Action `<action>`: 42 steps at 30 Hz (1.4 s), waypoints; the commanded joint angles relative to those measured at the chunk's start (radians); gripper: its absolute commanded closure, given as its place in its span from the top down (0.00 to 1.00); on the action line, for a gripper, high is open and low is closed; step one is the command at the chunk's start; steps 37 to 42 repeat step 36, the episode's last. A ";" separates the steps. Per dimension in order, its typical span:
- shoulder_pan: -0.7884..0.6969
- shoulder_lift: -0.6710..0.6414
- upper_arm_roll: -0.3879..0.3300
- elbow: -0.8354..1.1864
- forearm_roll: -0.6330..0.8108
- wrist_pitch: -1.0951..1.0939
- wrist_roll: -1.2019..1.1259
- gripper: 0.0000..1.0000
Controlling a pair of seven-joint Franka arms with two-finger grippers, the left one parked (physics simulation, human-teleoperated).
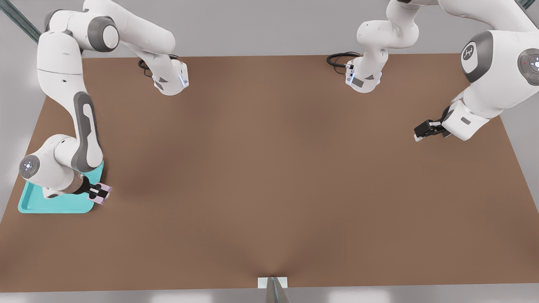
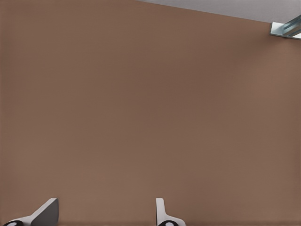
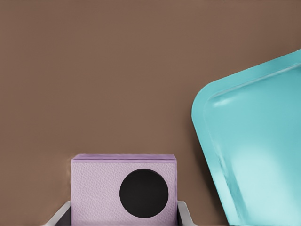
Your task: Keep left arm still and place phone on the tray with right arm
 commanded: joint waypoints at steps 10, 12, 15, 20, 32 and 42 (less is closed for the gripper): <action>-0.202 0.102 -0.002 0.016 -0.001 0.000 -0.722 1.00; -0.202 0.116 -0.002 0.018 0.001 0.000 -0.722 1.00; -0.190 0.088 0.032 0.151 0.001 -0.031 -0.719 1.00; -0.017 -0.019 0.288 0.376 -0.157 -0.345 -0.174 1.00; 0.553 -0.533 -0.141 0.067 -0.048 -0.529 0.062 1.00; 0.554 -0.533 -0.140 0.068 -0.048 -0.539 0.062 1.00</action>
